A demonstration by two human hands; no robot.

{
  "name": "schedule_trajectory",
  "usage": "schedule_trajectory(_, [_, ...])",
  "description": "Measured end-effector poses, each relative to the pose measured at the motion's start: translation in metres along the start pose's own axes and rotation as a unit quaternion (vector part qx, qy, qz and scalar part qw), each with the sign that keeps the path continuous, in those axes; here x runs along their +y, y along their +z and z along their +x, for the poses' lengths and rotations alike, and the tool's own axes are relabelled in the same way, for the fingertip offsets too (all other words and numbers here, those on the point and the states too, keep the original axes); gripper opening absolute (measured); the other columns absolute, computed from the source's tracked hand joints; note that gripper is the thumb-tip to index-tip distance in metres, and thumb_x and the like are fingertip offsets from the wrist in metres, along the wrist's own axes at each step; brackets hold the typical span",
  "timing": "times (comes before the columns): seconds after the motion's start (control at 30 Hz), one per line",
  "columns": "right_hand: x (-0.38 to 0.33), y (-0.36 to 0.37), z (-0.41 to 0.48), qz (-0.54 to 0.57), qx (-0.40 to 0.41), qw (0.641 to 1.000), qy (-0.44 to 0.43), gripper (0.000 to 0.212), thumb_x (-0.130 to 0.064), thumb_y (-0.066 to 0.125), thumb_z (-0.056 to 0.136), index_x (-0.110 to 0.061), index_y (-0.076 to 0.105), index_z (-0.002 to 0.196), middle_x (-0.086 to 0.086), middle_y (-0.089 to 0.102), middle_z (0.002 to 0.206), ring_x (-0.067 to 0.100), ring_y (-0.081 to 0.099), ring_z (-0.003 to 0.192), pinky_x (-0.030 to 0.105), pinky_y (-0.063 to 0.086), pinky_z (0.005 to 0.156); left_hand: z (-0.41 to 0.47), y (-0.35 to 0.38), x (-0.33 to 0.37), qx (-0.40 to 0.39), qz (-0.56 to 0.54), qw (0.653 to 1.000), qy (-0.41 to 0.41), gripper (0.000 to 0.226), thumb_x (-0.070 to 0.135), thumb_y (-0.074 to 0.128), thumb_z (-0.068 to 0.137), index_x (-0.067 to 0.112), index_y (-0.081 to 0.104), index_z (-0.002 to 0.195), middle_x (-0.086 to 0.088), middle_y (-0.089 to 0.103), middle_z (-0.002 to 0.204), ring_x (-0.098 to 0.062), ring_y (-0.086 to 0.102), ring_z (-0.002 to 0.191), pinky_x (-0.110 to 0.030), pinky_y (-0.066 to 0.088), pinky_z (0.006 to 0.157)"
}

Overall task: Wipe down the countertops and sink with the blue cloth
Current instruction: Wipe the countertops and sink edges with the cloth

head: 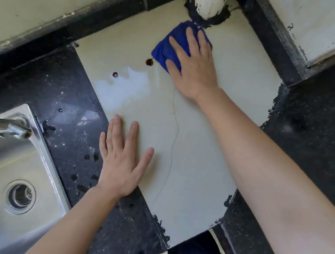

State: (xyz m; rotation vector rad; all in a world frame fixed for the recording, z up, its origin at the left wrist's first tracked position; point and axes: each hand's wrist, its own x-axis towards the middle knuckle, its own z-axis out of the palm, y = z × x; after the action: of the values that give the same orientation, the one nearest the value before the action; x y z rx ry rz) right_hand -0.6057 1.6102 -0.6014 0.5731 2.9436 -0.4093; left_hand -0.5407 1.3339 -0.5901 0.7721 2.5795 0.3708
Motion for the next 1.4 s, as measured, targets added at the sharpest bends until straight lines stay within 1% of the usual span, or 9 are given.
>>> schedule_trajectory(0.2, [0.037, 0.006, -0.098, 0.012, -0.027, 0.999, -0.038, 0.059, -0.054, 0.033, 0.105, -0.031, 0.023, 0.158, 0.006, 0.003, 0.168, 0.027, -0.005, 0.155, 0.044, 0.004, 0.126, 0.044, -0.029, -0.039, 0.112, 0.01, 0.994, -0.013, 0.073, 0.063, 0.026, 0.095, 0.017, 0.031, 0.152, -0.014, -0.003, 0.164, -0.027, -0.008, 0.152, -0.052, -0.004, 0.121])
schedule_trajectory(0.33, [0.039, -0.001, -0.08, 0.011, -0.036, 0.999, -0.028, 0.06, -0.055, 0.035, 0.103, -0.034, 0.023, 0.158, 0.005, 0.002, 0.168, 0.025, -0.004, 0.155, 0.042, 0.003, 0.126, 0.074, -0.042, -0.066, 0.101, 0.01, 0.994, -0.037, 0.075, 0.069, 0.029, 0.092, 0.022, 0.027, 0.151, -0.014, 0.003, 0.164, -0.029, -0.002, 0.152, -0.055, -0.003, 0.12])
schedule_trajectory(0.47, [0.019, -0.009, -0.021, 0.016, -0.037, 0.999, -0.008, 0.062, -0.056, 0.03, 0.103, -0.033, 0.016, 0.159, 0.007, -0.003, 0.168, 0.028, -0.007, 0.154, 0.043, 0.0, 0.125, 0.079, -0.042, -0.07, 0.056, 0.067, 0.995, -0.043, 0.1, 0.086, 0.027, 0.082, 0.023, 0.006, 0.157, -0.011, -0.006, 0.165, -0.027, -0.012, 0.151, -0.053, -0.008, 0.12])
schedule_trajectory(0.63, [-0.032, -0.002, 0.052, -0.007, -0.02, 1.0, 0.0, 0.062, -0.054, 0.025, 0.103, -0.03, 0.013, 0.16, 0.012, -0.001, 0.168, 0.034, -0.006, 0.153, 0.044, -0.002, 0.125, 0.08, -0.046, -0.068, 0.035, 0.078, 0.995, -0.048, 0.105, 0.09, 0.024, 0.079, 0.024, -0.001, 0.157, -0.007, -0.013, 0.165, -0.024, -0.019, 0.15, -0.053, -0.01, 0.12])
schedule_trajectory(0.9, [-0.022, 0.0, -0.004, -0.007, -0.038, 0.995, -0.096, 0.062, -0.058, 0.031, 0.102, -0.034, 0.021, 0.158, 0.006, 0.005, 0.168, 0.029, -0.001, 0.154, 0.041, 0.005, 0.126, 0.081, -0.047, -0.066, 0.032, 0.081, 0.995, -0.052, 0.104, 0.09, 0.022, 0.08, 0.023, 0.001, 0.157, -0.009, -0.011, 0.165, -0.026, -0.017, 0.151, -0.055, -0.006, 0.12])
schedule_trajectory(1.0, [-0.015, -0.003, -0.002, -0.003, -0.021, 0.999, -0.03, 0.063, -0.06, 0.031, 0.101, -0.035, 0.02, 0.158, 0.005, 0.003, 0.168, 0.028, -0.001, 0.154, 0.038, 0.002, 0.126, 0.081, -0.048, -0.066, 0.023, 0.085, 0.994, -0.058, 0.105, 0.091, 0.019, 0.079, 0.023, -0.001, 0.157, -0.009, -0.013, 0.165, -0.026, -0.02, 0.15, -0.056, -0.007, 0.12])
schedule_trajectory(1.13, [-0.055, 0.005, 0.059, 0.001, 0.038, 0.994, 0.104, 0.064, -0.057, 0.029, 0.099, -0.031, 0.025, 0.157, 0.013, 0.012, 0.166, 0.039, 0.01, 0.151, 0.047, 0.008, 0.124, 0.081, -0.049, -0.066, 0.017, 0.086, 0.994, -0.06, 0.106, 0.091, 0.018, 0.078, 0.023, -0.001, 0.157, -0.01, -0.013, 0.165, -0.027, -0.019, 0.15, -0.057, -0.006, 0.119])
schedule_trajectory(1.23, [-0.093, 0.01, 0.084, 0.013, 0.047, 0.991, 0.127, 0.064, -0.055, 0.034, 0.098, -0.028, 0.029, 0.156, 0.016, 0.017, 0.165, 0.043, 0.015, 0.148, 0.051, 0.01, 0.123, 0.082, -0.049, -0.065, 0.014, 0.083, 0.995, -0.056, 0.105, 0.09, 0.019, 0.079, 0.023, -0.001, 0.157, -0.01, -0.013, 0.165, -0.027, -0.02, 0.15, -0.057, -0.006, 0.119])
schedule_trajectory(1.4, [-0.066, 0.007, 0.025, -0.014, -0.001, 0.997, -0.079, 0.059, -0.055, 0.035, 0.101, -0.031, 0.032, 0.155, 0.01, 0.019, 0.165, 0.037, 0.014, 0.15, 0.045, 0.016, 0.123, 0.082, -0.05, -0.066, 0.014, 0.08, 0.995, -0.055, 0.102, 0.088, 0.02, 0.081, 0.022, 0.0, 0.157, -0.009, -0.013, 0.165, -0.025, -0.021, 0.15, -0.057, -0.006, 0.12])
